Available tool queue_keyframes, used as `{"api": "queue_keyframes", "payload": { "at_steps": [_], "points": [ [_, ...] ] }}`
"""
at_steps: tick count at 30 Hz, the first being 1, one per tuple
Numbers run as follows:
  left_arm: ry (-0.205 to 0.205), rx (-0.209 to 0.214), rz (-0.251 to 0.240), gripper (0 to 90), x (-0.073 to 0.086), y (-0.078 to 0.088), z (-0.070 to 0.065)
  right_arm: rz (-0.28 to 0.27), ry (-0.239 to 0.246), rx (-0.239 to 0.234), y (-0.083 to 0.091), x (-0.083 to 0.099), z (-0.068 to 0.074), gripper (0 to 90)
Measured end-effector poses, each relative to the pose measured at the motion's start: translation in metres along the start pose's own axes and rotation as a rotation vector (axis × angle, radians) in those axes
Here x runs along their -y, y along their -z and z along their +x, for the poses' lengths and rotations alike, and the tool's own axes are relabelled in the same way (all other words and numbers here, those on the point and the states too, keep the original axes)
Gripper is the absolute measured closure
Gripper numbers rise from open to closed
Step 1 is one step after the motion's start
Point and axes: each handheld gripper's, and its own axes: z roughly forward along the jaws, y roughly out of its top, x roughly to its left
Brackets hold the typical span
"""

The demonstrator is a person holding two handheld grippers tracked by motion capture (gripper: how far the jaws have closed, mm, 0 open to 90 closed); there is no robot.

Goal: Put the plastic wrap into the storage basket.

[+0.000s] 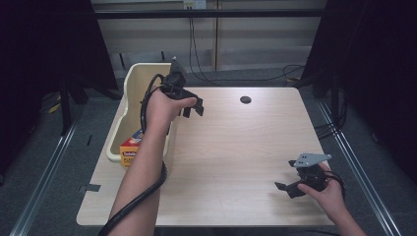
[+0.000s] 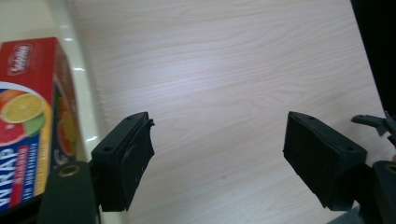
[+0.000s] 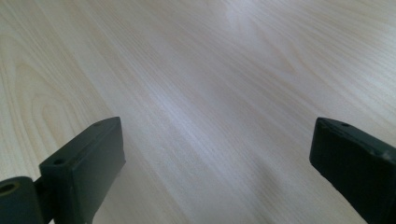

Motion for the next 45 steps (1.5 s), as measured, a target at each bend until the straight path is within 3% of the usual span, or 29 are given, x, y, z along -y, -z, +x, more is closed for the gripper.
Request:
{"api": "queue_keyframes", "payload": {
  "at_steps": [15,29,45],
  "points": [
    [-0.064,0.016,0.013,21.7,0.002,-0.021,-0.022,-0.001,0.001,0.003,0.002,0.000,0.000,2.9],
    [-0.159,0.035,0.025,20.0,0.006,-0.042,-0.048,0.001,0.003,0.002,0.001,0.001,0.001,2.9],
    [-0.178,0.063,0.038,19.9,0.014,-0.067,-0.056,0.000,0.005,-0.003,-0.001,0.001,0.002,2.9]
  ]
}}
